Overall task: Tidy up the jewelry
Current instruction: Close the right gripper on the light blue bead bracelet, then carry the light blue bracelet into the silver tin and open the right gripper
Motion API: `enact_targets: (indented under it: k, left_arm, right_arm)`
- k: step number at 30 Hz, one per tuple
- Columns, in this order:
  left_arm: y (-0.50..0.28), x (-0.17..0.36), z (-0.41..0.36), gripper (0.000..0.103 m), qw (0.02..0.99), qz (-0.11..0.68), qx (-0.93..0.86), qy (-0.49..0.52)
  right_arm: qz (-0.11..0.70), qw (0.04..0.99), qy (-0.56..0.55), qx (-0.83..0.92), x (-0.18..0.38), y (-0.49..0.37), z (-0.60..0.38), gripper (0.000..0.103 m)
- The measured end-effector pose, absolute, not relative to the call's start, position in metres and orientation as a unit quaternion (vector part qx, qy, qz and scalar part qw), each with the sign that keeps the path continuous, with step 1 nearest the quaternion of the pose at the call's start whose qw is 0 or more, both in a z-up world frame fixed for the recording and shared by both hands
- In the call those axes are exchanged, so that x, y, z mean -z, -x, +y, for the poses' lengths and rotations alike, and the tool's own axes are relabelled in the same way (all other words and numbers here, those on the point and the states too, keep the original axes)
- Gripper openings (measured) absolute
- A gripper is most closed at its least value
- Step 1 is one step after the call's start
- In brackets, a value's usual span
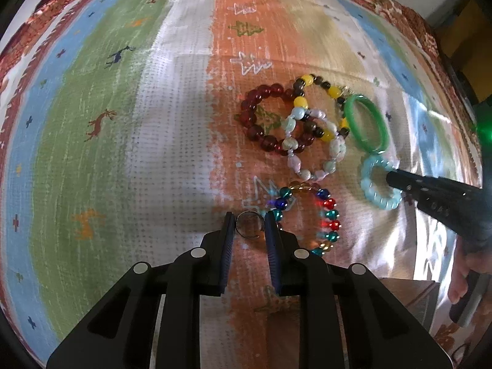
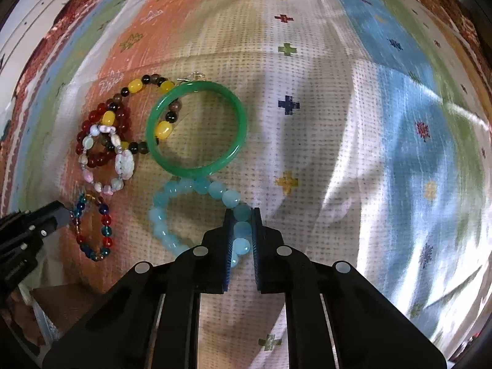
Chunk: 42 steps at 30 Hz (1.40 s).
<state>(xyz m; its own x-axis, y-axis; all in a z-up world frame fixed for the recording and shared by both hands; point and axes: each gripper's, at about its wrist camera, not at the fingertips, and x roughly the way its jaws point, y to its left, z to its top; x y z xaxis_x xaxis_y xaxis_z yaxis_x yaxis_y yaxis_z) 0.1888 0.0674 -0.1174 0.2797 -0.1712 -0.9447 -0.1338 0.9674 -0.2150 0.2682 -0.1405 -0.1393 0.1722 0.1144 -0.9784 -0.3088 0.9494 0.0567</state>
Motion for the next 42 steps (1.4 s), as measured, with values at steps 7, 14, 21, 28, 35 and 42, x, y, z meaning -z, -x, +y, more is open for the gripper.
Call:
enact_targets:
  k: [7, 14, 21, 28, 35, 42]
  left_arm:
    - [-0.184, 0.104, 0.067, 0.02, 0.799, 0.587, 0.02, 0.129]
    - [-0.179, 0.099, 0.071, 0.02, 0.799, 0.583, 0.025, 0.144]
    - [-0.177, 0.09, 0.07, 0.02, 0.807, 0.572, 0.028, 0.147]
    - [-0.172, 0.083, 0.074, 0.02, 0.811, 0.558, 0.03, 0.173]
    - [-0.162, 0.071, 0.073, 0.02, 0.825, 0.54, 0.015, 0.167]
    - [-0.153, 0.056, 0.069, 0.02, 0.836, 0.519, 0.023, 0.176]
  right_arm:
    - [0.623, 0.765, 0.063, -0.154, 0.124, -0.263, -0.141, 0.012]
    - [0.59, 0.785, 0.07, -0.177, 0.091, -0.246, -0.135, 0.012]
    - [0.554, 0.799, 0.104, -0.21, 0.062, -0.219, -0.119, 0.012]
    - [0.517, 0.817, 0.116, -0.227, 0.041, -0.204, -0.111, 0.012]
    - [0.485, 0.829, 0.13, -0.246, 0.018, -0.181, -0.106, 0.012]
    - [0.466, 0.837, 0.126, -0.259, 0.002, -0.162, -0.109, 0.012]
